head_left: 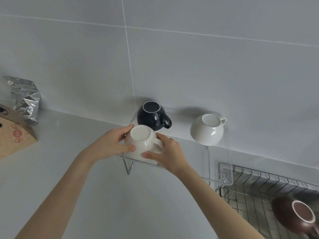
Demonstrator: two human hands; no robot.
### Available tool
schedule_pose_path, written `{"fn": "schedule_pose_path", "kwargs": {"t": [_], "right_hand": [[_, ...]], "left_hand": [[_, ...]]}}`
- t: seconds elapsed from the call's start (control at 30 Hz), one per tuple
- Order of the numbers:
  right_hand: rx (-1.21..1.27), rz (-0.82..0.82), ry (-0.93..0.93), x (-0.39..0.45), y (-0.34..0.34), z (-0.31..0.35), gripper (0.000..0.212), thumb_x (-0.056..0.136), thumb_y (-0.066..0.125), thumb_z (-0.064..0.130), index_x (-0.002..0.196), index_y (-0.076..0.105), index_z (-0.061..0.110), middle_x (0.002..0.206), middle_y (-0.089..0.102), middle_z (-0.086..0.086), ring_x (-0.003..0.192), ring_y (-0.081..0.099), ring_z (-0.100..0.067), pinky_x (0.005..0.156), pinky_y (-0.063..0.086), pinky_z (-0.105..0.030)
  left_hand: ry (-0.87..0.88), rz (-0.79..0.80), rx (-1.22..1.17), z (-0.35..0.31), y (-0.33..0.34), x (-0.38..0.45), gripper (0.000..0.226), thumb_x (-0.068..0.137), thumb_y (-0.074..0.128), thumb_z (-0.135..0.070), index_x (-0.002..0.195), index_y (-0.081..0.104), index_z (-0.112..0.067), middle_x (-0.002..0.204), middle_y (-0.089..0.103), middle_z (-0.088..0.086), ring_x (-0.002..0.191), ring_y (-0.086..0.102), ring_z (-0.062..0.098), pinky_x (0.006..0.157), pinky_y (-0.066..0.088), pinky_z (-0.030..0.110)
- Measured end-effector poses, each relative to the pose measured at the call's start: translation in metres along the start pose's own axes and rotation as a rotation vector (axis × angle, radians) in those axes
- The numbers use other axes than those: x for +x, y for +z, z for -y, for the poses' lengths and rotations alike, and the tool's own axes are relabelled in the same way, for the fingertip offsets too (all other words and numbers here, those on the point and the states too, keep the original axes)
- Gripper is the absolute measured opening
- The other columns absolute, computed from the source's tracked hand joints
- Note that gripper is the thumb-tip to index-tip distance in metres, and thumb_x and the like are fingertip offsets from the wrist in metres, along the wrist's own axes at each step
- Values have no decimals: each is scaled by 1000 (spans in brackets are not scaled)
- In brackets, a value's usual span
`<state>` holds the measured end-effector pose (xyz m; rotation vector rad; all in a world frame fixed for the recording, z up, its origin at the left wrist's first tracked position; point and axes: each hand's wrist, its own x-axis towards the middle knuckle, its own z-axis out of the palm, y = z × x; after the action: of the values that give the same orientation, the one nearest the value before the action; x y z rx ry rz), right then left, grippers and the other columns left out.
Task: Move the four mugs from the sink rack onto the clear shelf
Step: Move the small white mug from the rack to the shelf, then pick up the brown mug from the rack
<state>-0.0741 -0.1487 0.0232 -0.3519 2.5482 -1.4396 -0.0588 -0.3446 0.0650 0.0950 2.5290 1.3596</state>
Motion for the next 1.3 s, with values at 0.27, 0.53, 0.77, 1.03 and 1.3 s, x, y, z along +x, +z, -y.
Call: {"fn": "schedule_pose_path", "kwargs": {"t": [0.27, 0.53, 0.77, 1.03, 1.3], "right_hand": [[-1, -12, -5, -19, -39, -1, 78, 67, 77, 31, 134, 38, 22, 122, 54, -1, 113, 49, -14, 91, 39, -22], [27, -320, -11, -100, -170, -57, 30, 82, 62, 15, 111, 60, 24, 105, 64, 11, 102, 58, -1, 87, 46, -13], [-107, -414, 328, -180, -275, -156, 31, 80, 64, 11, 110, 62, 16, 108, 65, 1, 101, 60, -15, 93, 46, -31], [-108, -287, 700, -229, -293, -269, 81, 63, 80, 22, 134, 40, 13, 133, 52, -9, 125, 46, -25, 105, 38, -41], [50, -344, 709, -230, -260, -318, 90, 59, 82, 22, 136, 34, 19, 122, 55, 0, 112, 49, -13, 94, 38, -25]], "left_hand": [[95, -281, 279, -55, 46, -13, 83, 63, 73, -36, 134, 35, -14, 126, 46, -10, 114, 45, 15, 89, 31, 17], [419, -90, 286, -129, 168, -12, 76, 77, 65, -31, 140, 24, -22, 151, 27, -7, 136, 30, 7, 109, 22, 17], [360, 251, 158, -164, 293, 17, 76, 77, 65, -35, 140, 25, -23, 148, 36, -2, 130, 41, 14, 106, 23, 21], [98, 455, 143, -140, 423, 66, 83, 73, 69, -31, 140, 24, -15, 149, 33, 7, 137, 30, 20, 111, 26, 35], [79, 462, 135, -120, 489, 91, 89, 71, 71, -16, 142, 17, -15, 154, 19, 10, 141, 19, 20, 114, 16, 31]]}}
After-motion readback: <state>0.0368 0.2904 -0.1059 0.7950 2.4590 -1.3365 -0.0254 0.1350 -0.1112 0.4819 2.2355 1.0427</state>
